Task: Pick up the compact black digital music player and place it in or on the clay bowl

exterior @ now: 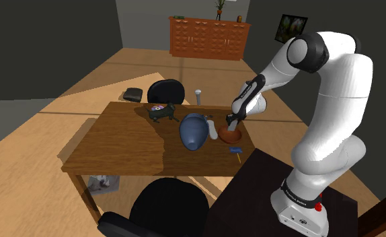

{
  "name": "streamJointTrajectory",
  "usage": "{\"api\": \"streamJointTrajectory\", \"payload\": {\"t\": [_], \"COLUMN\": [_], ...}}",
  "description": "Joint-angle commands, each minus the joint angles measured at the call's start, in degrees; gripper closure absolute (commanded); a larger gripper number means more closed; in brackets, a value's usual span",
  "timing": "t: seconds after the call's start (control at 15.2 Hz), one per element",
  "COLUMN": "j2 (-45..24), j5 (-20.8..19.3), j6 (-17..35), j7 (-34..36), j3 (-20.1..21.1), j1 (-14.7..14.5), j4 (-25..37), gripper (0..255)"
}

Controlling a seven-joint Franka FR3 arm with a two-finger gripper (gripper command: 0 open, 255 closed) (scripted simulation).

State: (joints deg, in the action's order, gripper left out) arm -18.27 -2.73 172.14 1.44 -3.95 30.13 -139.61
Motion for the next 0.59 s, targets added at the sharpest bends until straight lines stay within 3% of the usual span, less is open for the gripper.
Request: {"api": "streamJointTrajectory", "payload": {"t": [0.0, 0.07, 0.4, 0.53], "j2": [-0.01, 0.0, -0.01, 4.71], "j5": [0.0, 0.0, 0.0, -0.36], "j6": [0.01, 0.01, 0.01, -2.98], "j7": [0.0, 0.0, 0.0, 0.23], "j3": [0.0, 0.0, 0.0, -0.38], "j1": [0.0, 0.0, 0.0, -0.41], "j4": [0.0, 0.0, 0.0, -1.72], "gripper": [255, 0, 0, 0]}}
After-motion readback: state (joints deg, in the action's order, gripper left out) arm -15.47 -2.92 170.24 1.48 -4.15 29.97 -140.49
